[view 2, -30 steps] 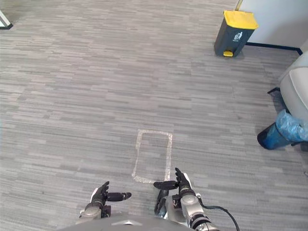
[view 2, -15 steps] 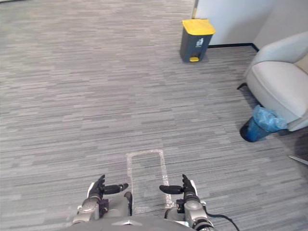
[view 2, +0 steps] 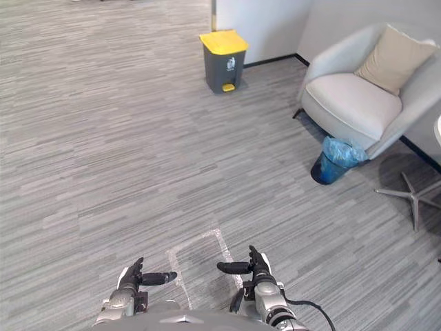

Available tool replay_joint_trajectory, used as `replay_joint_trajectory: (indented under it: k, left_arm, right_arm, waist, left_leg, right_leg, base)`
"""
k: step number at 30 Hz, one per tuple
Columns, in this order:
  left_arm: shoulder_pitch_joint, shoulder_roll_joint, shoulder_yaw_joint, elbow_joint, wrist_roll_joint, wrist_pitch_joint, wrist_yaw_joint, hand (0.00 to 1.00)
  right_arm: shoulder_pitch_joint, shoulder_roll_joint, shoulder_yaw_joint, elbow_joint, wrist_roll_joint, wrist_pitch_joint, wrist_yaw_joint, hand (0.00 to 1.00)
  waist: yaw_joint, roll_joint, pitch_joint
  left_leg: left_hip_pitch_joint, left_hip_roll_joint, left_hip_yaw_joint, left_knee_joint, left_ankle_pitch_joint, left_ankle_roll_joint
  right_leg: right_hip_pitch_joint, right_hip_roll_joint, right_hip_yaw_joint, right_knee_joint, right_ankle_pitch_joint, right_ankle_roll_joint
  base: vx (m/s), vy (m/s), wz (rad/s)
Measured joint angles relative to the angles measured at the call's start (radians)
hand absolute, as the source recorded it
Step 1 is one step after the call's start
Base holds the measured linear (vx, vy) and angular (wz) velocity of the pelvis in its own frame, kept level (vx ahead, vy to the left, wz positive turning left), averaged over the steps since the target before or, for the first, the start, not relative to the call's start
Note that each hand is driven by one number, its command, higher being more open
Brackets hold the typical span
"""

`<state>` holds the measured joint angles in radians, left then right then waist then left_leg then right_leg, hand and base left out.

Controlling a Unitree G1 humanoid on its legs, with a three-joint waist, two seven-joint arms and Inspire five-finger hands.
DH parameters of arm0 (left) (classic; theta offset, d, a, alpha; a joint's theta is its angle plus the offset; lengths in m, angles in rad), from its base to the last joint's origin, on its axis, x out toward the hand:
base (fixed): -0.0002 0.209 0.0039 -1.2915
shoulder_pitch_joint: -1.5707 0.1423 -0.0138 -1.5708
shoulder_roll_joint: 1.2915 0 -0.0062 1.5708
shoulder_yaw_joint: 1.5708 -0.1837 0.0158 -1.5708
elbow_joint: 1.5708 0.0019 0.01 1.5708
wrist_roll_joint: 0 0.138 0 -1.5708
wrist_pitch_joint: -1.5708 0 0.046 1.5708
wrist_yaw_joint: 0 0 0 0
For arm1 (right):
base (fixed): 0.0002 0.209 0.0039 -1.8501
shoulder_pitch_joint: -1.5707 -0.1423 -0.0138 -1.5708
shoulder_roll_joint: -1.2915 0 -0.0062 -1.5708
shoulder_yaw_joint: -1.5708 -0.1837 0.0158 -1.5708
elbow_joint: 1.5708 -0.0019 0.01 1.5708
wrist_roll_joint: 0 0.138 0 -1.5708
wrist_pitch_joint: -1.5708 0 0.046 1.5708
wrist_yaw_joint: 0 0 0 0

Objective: Organize the slippers on the shoe rack

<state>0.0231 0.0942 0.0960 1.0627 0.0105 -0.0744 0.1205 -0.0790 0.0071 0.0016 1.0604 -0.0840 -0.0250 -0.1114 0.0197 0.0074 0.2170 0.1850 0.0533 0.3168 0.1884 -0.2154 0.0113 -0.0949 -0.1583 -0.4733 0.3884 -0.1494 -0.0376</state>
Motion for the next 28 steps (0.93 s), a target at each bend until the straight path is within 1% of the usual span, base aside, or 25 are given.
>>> replay_joint_trajectory:
  k: [1,2,3,4,5,6,7,8,9,10,11,12,13,14,15,16,17,18,20,22,24,26,28]
  left_arm:
    - [-0.001,-0.007,-0.001,0.001,0.001,0.0,0.0,1.0]
    - [-0.002,-0.011,0.0,0.001,0.0,0.0,-0.002,1.0]
    - [-0.003,-0.012,-0.001,0.001,0.0,0.0,-0.003,1.0]
    - [-0.006,-0.014,0.001,-0.002,0.0,0.0,-0.006,1.0]
    - [-0.007,-0.025,0.016,-0.018,0.0,0.001,-0.013,1.0]
    - [-0.006,-0.028,0.022,-0.023,0.0,0.0,-0.014,1.0]
    - [-0.006,-0.035,0.046,-0.029,-0.002,0.0,-0.015,1.0]
    - [-0.006,-0.044,0.055,-0.029,-0.002,0.0,-0.015,1.0]
    - [-0.006,-0.051,0.064,-0.035,-0.002,0.0,-0.016,1.0]
    - [-0.007,-0.05,0.065,-0.037,-0.003,0.001,-0.016,1.0]
    - [-0.007,-0.051,0.064,-0.038,-0.004,0.0,-0.015,1.0]
    - [-0.008,-0.053,0.063,-0.039,-0.011,-0.002,-0.013,1.0]
    - [-0.009,-0.055,0.063,-0.039,-0.022,-0.002,-0.011,1.0]
    - [-0.009,-0.061,0.055,-0.036,-0.035,-0.001,-0.005,1.0]
    - [-0.006,-0.069,0.05,-0.032,-0.044,-0.001,0.0,1.0]
    - [-0.01,-0.067,0.045,-0.025,-0.046,-0.001,0.001,1.0]
    - [-0.01,-0.06,0.041,-0.018,-0.046,-0.001,0.004,1.0]
    - [-0.012,-0.052,0.042,-0.019,-0.05,0.0,0.003,1.0]
    - [-0.01,-0.049,0.043,-0.018,-0.05,0.004,0.004,1.0]
    - [-0.009,-0.048,0.039,-0.016,-0.047,0.013,0.003,1.0]
    - [-0.009,-0.047,0.023,-0.013,-0.04,0.019,0.002,1.0]
    - [-0.009,-0.043,-0.005,-0.009,-0.038,0.019,-0.002,1.0]
    - [-0.007,-0.045,-0.012,-0.007,-0.037,0.019,-0.002,1.0]
  right_arm:
    - [-0.003,-0.01,-0.002,0.008,0.0,0.001,0.0,1.0]
    - [0.0,-0.016,-0.011,0.012,0.0,0.002,-0.001,1.0]
    - [0.002,-0.018,-0.016,0.011,0.0,0.002,-0.002,1.0]
    - [0.011,-0.02,-0.025,0.011,0.005,0.001,-0.004,1.0]
    - [0.021,-0.026,-0.029,0.009,0.007,0.001,-0.007,1.0]
    - [0.026,-0.028,-0.029,0.004,0.007,0.002,-0.007,1.0]
    - [0.031,-0.028,-0.028,-0.003,0.008,0.001,-0.008,1.0]
    - [0.031,-0.032,-0.029,-0.004,0.008,0.001,-0.008,1.0]
    - [0.031,-0.04,-0.032,0.003,0.011,0.005,-0.012,1.0]
    - [0.031,-0.041,-0.034,0.005,0.012,0.006,-0.014,1.0]
    - [0.03,-0.042,-0.048,0.005,0.016,0.006,-0.021,1.0]
    - [0.031,-0.041,-0.061,0.005,0.022,0.007,-0.024,1.0]
    - [0.032,-0.042,-0.067,0.005,0.029,0.007,-0.027,1.0]
    - [0.035,-0.049,-0.081,0.005,0.046,0.007,-0.033,1.0]
    - [0.036,-0.057,-0.082,0.005,0.046,0.009,-0.034,1.0]
    - [0.035,-0.058,-0.084,0.005,0.046,0.009,-0.036,1.0]
    - [0.042,-0.052,-0.091,0.004,0.046,0.008,-0.038,1.0]
    - [0.052,-0.044,-0.101,0.003,0.046,0.008,-0.038,1.0]
    - [0.055,-0.04,-0.101,0.004,0.046,0.011,-0.037,1.0]
    - [0.054,-0.038,-0.101,0.003,0.046,0.011,-0.032,1.0]
    - [0.054,-0.039,-0.111,0.005,0.046,0.011,-0.029,1.0]
    - [0.055,-0.041,-0.128,0.012,0.046,0.011,-0.029,1.0]
    - [0.056,-0.045,-0.139,0.022,0.046,0.012,-0.03,1.0]
  waist:
    - [0.0,0.008,0.002]
    - [0.0,0.01,0.0]
    - [-0.001,0.01,0.001]
    - [0.0,0.006,0.001]
    - [0.005,0.006,0.0]
    - [0.008,0.011,0.001]
    - [0.016,0.024,0.002]
    - [0.025,0.027,0.002]
    - [0.031,0.035,0.0]
    - [0.03,0.034,0.002]
    - [0.03,0.024,0.008]
    - [0.03,0.022,0.01]
    - [0.03,0.02,0.011]
    - [0.029,0.037,0.006]
    - [0.031,0.052,0.002]
    - [0.028,0.042,0.001]
    - [0.025,0.025,-0.009]
    - [0.026,0.01,-0.012]
    - [0.028,0.001,-0.018]
    - [0.027,0.003,-0.019]
    - [0.023,0.008,-0.022]
    - [0.021,0.014,-0.028]
    - [0.021,0.023,-0.034]
  left_leg:
    - [0.008,0.014,-0.006,0.002,-0.003,-0.007]
    - [0.008,0.033,-0.018,0.027,-0.009,-0.02]
    - [0.004,0.041,-0.023,0.045,-0.012,-0.026]
    - [-0.027,0.072,-0.03,0.145,-0.025,-0.048]
    - [-0.098,0.125,-0.03,0.348,-0.033,-0.062]
    - [-0.122,0.144,-0.031,0.418,-0.03,-0.067]
    - [-0.175,0.177,-0.044,0.549,-0.034,-0.081]
    - [-0.199,0.183,-0.07,0.597,-0.046,-0.08]
    - [-0.236,0.169,-0.117,0.61,-0.101,-0.073]
    - [-0.244,0.161,-0.126,0.6,-0.112,-0.076]
    - [-0.268,0.129,-0.169,0.528,-0.133,-0.077]
    - [-0.279,0.107,-0.21,0.459,-0.136,-0.08]
    - [-0.286,0.089,-0.252,0.398,-0.135,-0.081]
    - [-0.278,0.053,-0.381,0.23,-0.054,-0.103]
    - [-0.259,0.051,-0.386,0.221,0.01,-0.087]
    - [-0.251,0.045,-0.364,0.227,0.003,-0.089]
    - [-0.245,0.035,-0.341,0.225,-0.004,-0.086]
    - [-0.235,0.025,-0.306,0.231,-0.013,-0.073]
    - [-0.213,0.015,-0.271,0.216,-0.014,-0.071]
    - [-0.18,0.006,-0.243,0.195,-0.016,-0.067]
    - [-0.156,-0.003,-0.241,0.174,-0.017,-0.064]
    - [-0.145,-0.003,-0.241,0.151,-0.014,-0.06]
    - [-0.133,-0.001,-0.243,0.125,-0.011,-0.054]
  right_leg:
    - [0.016,0.022,0.004,-0.026,0.0,-0.001]
    - [0.041,0.046,0.001,-0.06,0.001,-0.001]
    - [0.051,0.056,0.002,-0.075,0.002,0.0]
    - [0.084,0.083,0.001,-0.126,0.01,0.001]
    - [0.124,0.118,0.019,-0.177,0.018,-0.003]
    - [0.134,0.129,0.029,-0.185,0.017,-0.006]
    - [0.148,0.15,0.062,-0.191,0.011,-0.02]
    - [0.151,0.161,0.084,-0.19,0.009,-0.024]
    - [0.158,0.168,0.146,-0.19,0.007,-0.027]
    - [0.162,0.167,0.163,-0.19,0.007,-0.028]
    - [0.173,0.158,0.219,-0.19,0.012,-0.019]
    - [0.178,0.153,0.259,-0.189,0.011,-0.013]
    - [0.179,0.147,0.289,-0.185,0.008,-0.002]
    - [0.161,0.147,0.373,-0.145,-0.014,0.035]
    - [0.156,0.157,0.406,-0.126,-0.024,0.049]
    - [0.154,0.149,0.426,-0.12,-0.03,0.058]
    - [0.148,0.136,0.447,-0.124,-0.031,0.063]
    - [0.148,0.122,0.483,-0.132,-0.031,0.074]
    - [0.149,0.108,0.514,-0.137,-0.025,0.084]
    - [0.154,0.098,0.539,-0.147,-0.02,0.093]
    - [0.17,0.096,0.553,-0.169,-0.014,0.102]
    - [0.17,0.098,0.554,-0.174,-0.014,0.102]
    - [0.17,0.102,0.555,-0.176,-0.014,0.102]
  base:
    - [0.13,-0.111,-0.21]
    - [0.13,-0.124,-0.11]
    - [0.11,-0.132,-0.02]
    - [0.12,-0.152,-0.19]
    - [0.14,-0.136,-0.3]
    - [0.14,-0.081,-0.59]
    - [0.15,0.016,-0.65]
    - [0.19,0.073,-1.22]
    - [0.18,0.096,-1.07]
    - [0.19,0.121,-1.39]
    - [0.17,0.153,-1.11]
    - [0.2,0.218,-1.28]
    - [0.2,0.263,-1.53]
    - [0.2,0.293,-1.52]
    - [0.18,0.259,-1.33]
    - [0.16,0.212,-0.73]
    - [0.19,0.254,-0.7]
    - [0.19,0.271,-0.76]
    - [0.14,0.2,-0.64]
    - [0.09,0.102,-0.55]
    - [0.07,0.065,-0.33]
    - [0.03,0.008,-0.1]
    - [0.01,-0.032,-0.02]
